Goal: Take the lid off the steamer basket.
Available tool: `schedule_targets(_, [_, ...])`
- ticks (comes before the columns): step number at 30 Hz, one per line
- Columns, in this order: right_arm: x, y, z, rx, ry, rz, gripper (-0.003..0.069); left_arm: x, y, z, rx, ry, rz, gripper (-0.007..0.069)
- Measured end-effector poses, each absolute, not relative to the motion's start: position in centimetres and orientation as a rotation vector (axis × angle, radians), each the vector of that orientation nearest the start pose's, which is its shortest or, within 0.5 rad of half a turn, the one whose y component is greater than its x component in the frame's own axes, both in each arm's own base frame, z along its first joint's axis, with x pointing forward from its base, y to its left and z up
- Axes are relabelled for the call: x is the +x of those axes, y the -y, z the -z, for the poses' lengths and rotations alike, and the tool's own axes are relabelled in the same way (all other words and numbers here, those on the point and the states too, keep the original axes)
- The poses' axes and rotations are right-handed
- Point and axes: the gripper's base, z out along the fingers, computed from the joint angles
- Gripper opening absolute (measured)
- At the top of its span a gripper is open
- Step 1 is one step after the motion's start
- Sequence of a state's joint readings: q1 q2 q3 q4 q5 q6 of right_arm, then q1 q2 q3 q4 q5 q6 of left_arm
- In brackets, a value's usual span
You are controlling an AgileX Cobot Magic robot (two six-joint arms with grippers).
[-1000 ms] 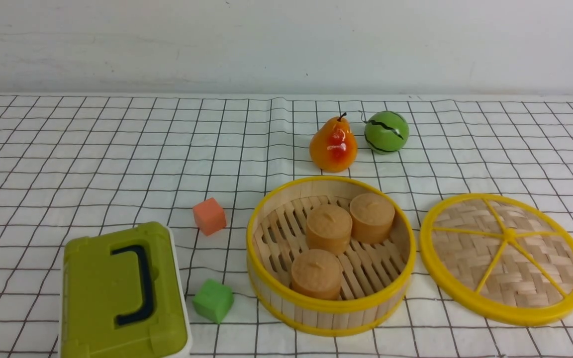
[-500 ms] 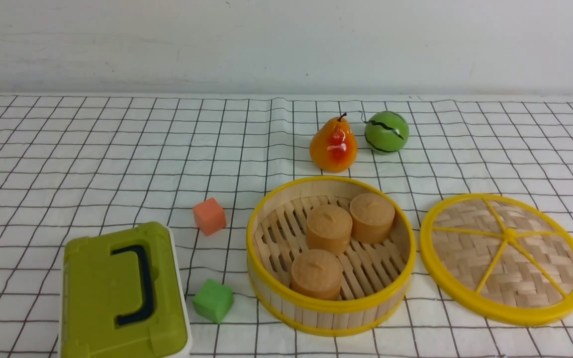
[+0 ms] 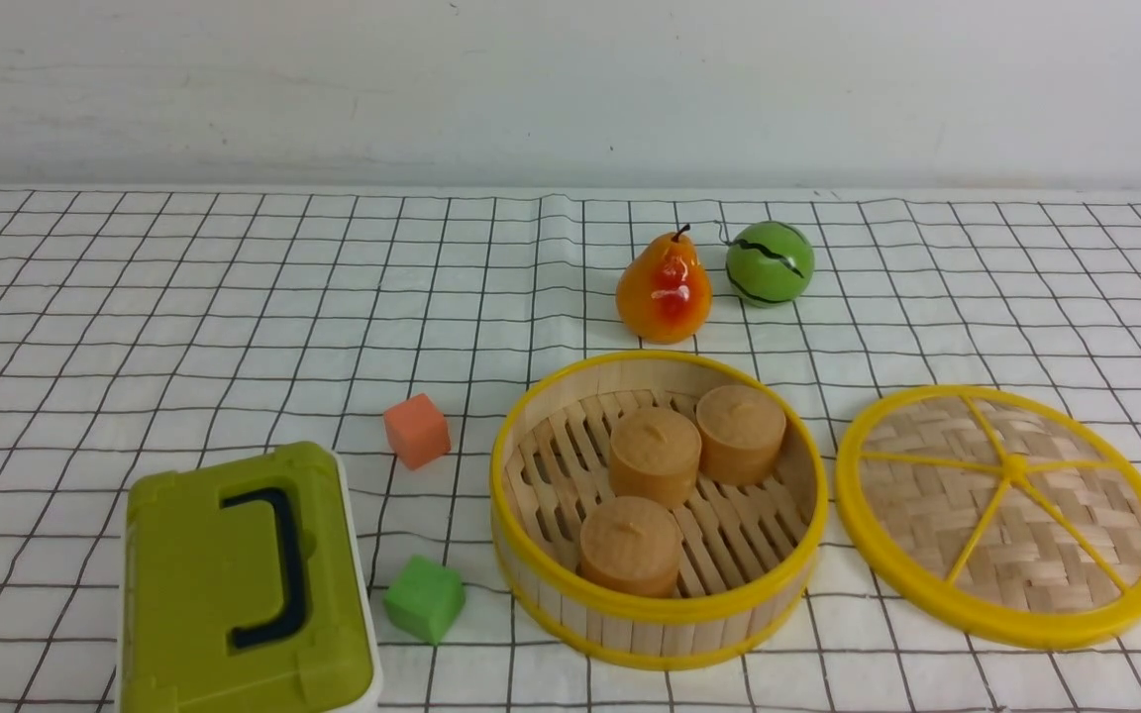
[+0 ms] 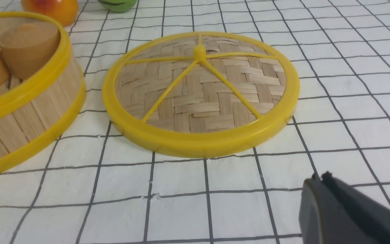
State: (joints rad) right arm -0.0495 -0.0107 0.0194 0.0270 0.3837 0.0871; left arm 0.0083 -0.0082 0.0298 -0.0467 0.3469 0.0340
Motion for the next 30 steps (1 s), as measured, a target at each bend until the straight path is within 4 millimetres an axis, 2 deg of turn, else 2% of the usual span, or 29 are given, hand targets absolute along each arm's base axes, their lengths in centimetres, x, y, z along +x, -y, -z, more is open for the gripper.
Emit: schedule_targets(30, [5.22,0.17,-17.27,0.15,-1.87,-0.056,0.002,5.35,0.1,-17.23,-0.006,-1.852,0.016,0.0239])
